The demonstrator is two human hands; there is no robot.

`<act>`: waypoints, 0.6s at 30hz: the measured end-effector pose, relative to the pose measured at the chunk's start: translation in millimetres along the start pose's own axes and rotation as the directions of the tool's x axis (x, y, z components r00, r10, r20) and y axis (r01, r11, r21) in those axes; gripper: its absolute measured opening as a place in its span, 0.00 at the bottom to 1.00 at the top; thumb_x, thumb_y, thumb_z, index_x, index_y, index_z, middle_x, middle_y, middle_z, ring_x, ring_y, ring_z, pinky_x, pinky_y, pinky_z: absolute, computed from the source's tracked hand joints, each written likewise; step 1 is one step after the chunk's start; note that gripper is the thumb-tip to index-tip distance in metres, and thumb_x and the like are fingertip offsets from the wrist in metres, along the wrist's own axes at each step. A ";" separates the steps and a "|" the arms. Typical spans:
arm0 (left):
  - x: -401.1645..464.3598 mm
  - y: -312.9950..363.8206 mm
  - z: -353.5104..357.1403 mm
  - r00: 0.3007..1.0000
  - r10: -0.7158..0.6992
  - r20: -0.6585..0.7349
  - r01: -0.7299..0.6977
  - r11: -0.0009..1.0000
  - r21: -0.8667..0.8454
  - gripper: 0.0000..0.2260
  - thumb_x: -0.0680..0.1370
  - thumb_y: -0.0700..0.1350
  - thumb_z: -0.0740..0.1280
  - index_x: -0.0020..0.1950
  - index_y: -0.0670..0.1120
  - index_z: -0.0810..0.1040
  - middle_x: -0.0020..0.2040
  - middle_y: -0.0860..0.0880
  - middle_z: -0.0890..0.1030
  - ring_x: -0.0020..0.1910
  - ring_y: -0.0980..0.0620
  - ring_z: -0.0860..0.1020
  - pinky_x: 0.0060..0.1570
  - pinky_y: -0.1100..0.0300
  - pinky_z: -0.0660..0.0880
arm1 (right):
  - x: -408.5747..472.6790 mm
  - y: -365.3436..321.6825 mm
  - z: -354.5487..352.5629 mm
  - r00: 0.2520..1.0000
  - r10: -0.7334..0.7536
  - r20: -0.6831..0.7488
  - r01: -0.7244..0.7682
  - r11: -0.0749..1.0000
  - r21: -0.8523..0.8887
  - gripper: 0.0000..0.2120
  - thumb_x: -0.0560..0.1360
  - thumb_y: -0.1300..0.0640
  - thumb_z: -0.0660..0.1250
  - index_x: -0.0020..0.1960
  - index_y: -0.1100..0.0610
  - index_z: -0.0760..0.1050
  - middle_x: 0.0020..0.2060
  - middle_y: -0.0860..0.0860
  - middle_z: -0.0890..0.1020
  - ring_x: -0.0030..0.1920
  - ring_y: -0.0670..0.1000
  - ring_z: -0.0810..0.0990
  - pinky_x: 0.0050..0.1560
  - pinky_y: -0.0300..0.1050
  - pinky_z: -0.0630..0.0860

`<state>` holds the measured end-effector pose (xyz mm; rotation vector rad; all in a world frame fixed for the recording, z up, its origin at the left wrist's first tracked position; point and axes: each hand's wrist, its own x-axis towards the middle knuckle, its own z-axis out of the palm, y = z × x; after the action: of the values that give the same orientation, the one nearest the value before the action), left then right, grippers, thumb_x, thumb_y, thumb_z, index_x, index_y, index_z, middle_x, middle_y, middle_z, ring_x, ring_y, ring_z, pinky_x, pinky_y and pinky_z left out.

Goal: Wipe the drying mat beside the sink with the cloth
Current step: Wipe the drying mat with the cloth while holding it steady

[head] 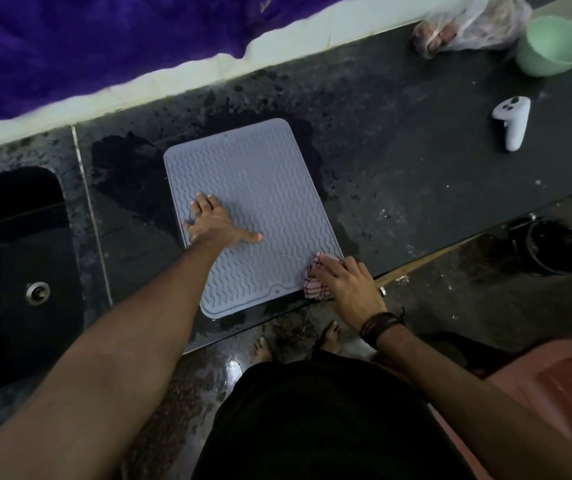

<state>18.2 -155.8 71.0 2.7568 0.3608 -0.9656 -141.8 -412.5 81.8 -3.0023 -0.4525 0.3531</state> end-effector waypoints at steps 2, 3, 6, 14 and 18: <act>-1.3 0.8 -0.6 1.000 -0.014 -0.001 0.014 1.000 -0.012 0.69 0.60 0.71 0.78 0.82 0.42 0.36 0.82 0.42 0.35 0.81 0.41 0.37 0.77 0.35 0.48 | 7.1 3.5 -6.8 1.000 0.011 -0.024 -0.010 1.000 0.015 0.26 0.65 0.64 0.67 0.62 0.49 0.75 0.65 0.48 0.75 0.54 0.56 0.73 0.49 0.50 0.70; -2.0 1.5 -1.3 1.000 -0.018 0.004 0.018 1.000 -0.017 0.69 0.61 0.71 0.78 0.82 0.42 0.36 0.82 0.42 0.35 0.81 0.41 0.37 0.78 0.35 0.48 | 14.9 4.3 -10.5 0.998 0.035 -0.051 -0.033 0.999 0.035 0.26 0.64 0.65 0.67 0.60 0.49 0.76 0.63 0.48 0.76 0.53 0.56 0.73 0.48 0.50 0.70; -3.1 2.8 -1.2 1.000 -0.030 -0.003 0.030 0.999 -0.014 0.69 0.61 0.70 0.78 0.83 0.42 0.37 0.82 0.43 0.36 0.81 0.41 0.38 0.78 0.35 0.49 | 49.8 6.1 -19.8 0.987 0.109 -0.118 -0.098 0.990 0.098 0.28 0.63 0.68 0.68 0.61 0.50 0.76 0.64 0.49 0.76 0.52 0.57 0.73 0.49 0.50 0.70; 1.0 2.8 -2.5 0.999 -0.036 0.003 0.036 0.998 -0.046 0.70 0.59 0.70 0.79 0.83 0.43 0.38 0.83 0.44 0.36 0.82 0.43 0.38 0.77 0.35 0.49 | 47.2 16.6 -6.5 0.994 0.102 -0.040 -0.101 0.995 0.021 0.29 0.68 0.67 0.65 0.67 0.51 0.71 0.69 0.50 0.71 0.58 0.58 0.71 0.52 0.52 0.69; 3.4 -0.9 2.9 1.000 -0.016 -0.003 0.016 0.999 -0.049 0.70 0.60 0.72 0.77 0.83 0.43 0.37 0.82 0.44 0.35 0.81 0.42 0.37 0.78 0.35 0.48 | 0.9 25.2 0.1 0.995 0.075 -0.059 -0.074 0.997 0.012 0.29 0.65 0.67 0.66 0.65 0.52 0.74 0.65 0.52 0.75 0.52 0.59 0.74 0.48 0.52 0.72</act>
<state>18.8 -155.2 66.6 2.7160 0.4024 -0.9436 -133.9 -436.2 78.6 -3.0165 -0.3338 0.2696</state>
